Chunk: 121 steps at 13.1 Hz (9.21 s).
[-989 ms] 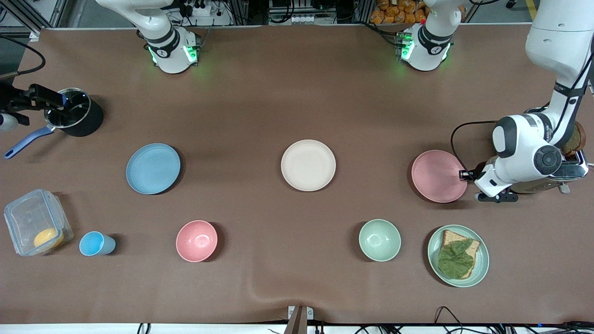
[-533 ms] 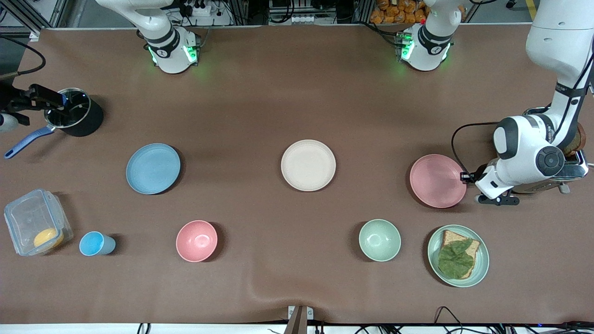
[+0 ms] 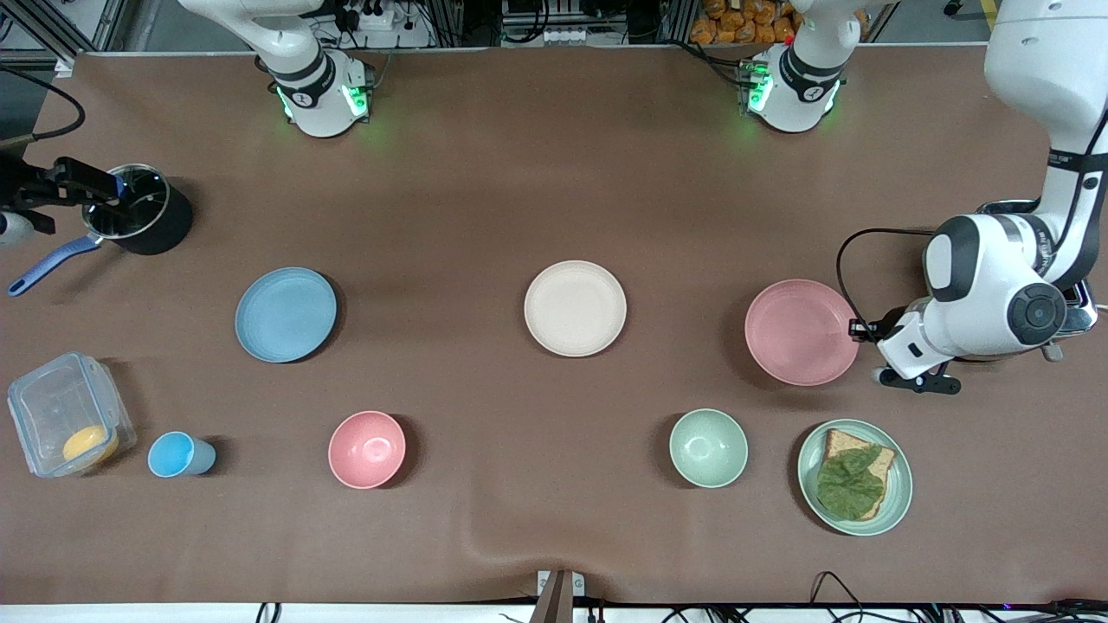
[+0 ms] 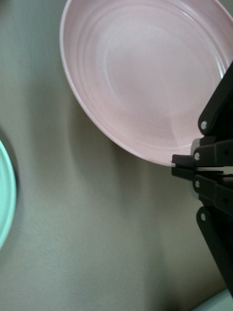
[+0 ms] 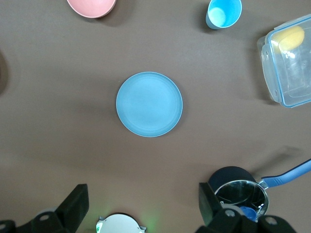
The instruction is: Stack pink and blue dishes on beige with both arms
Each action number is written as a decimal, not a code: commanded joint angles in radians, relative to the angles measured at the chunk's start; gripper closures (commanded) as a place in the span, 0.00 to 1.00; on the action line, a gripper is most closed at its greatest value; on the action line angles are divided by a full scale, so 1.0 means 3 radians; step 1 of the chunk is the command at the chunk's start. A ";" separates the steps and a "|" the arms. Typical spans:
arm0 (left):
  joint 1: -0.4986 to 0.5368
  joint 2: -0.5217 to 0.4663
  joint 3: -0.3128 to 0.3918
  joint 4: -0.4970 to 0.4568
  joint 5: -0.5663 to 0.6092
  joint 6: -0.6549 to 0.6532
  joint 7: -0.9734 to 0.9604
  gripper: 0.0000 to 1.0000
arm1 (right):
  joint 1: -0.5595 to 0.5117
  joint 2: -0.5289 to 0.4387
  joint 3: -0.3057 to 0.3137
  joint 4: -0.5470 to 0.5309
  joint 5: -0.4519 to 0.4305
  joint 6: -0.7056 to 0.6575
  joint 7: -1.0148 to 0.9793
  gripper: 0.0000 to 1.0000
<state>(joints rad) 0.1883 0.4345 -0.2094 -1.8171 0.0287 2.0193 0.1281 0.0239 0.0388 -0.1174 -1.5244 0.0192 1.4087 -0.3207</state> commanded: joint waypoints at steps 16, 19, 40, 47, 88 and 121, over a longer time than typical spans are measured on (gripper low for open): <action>-0.1215 0.0607 -0.0662 0.0566 -0.0311 0.0340 -0.0923 1.00 | -0.0462 0.0509 -0.0028 -0.0037 0.0049 0.0024 -0.0046 0.00; -0.1384 0.0704 -0.0662 0.0545 0.0006 0.0453 -0.1249 1.00 | -0.0672 0.0805 -0.0028 -0.0068 0.0170 0.0176 -0.0204 0.00; -0.1487 0.0980 -0.0652 0.0560 0.0124 0.0709 -0.1419 0.85 | -0.0658 0.2090 -0.0023 -0.0579 0.0877 0.1420 -0.0987 0.38; -0.1375 0.0680 -0.0657 0.0596 0.0124 0.0592 -0.1711 0.00 | -0.0581 0.2090 -0.0028 -0.0768 0.0679 0.1736 -0.0987 0.54; -0.0648 -0.1116 0.0289 0.1240 -0.0075 -0.1567 -0.1000 0.00 | 0.2232 0.1748 -0.0139 -0.0835 0.2641 0.2984 0.1289 0.00; -0.0602 -0.1413 0.0279 0.1051 -0.0085 -0.1822 -0.0723 0.00 | -0.0162 -0.0099 0.0289 -0.0180 -0.0110 0.0591 0.1212 0.00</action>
<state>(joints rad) 0.0032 0.0327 -0.1299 -1.4875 0.0228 1.4695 -0.1092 -0.0083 0.0074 -0.0536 -1.5905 -0.0139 1.5993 0.0433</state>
